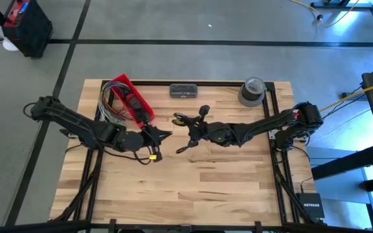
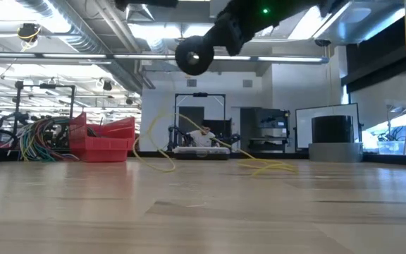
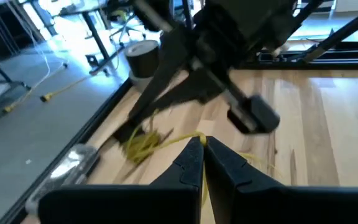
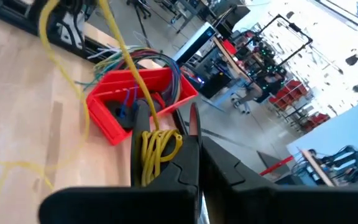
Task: Coil cords
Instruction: Coil the yellow wire on the spool
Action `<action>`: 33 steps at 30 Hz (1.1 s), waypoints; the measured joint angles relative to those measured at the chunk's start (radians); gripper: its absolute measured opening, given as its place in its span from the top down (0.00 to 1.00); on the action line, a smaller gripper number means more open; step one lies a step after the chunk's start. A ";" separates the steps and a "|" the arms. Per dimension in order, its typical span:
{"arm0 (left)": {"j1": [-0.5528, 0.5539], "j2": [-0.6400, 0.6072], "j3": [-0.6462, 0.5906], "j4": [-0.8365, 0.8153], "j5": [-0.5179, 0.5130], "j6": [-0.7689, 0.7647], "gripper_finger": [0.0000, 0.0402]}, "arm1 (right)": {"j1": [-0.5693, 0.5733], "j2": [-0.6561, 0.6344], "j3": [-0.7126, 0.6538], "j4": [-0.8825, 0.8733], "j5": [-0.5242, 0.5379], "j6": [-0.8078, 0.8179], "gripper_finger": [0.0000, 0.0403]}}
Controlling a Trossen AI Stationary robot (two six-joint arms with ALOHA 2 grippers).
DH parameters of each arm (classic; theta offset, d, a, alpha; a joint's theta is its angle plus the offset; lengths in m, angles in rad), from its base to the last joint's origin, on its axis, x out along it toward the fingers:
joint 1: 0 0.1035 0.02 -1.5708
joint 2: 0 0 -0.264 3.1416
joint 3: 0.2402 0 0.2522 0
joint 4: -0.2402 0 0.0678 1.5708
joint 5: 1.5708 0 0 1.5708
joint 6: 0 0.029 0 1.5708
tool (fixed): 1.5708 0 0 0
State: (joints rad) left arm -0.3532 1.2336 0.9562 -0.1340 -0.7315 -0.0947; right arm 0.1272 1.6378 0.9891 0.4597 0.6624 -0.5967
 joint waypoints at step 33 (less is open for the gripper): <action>0.130 0.201 0.000 0.149 -0.004 0.058 0.99 | -0.003 0.005 0.082 0.074 -0.134 0.306 0.99</action>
State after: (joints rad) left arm -0.2228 1.4345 0.9562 0.0151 -0.7357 -0.0364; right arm 0.1242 1.6428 1.0710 0.5335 0.5289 -0.2911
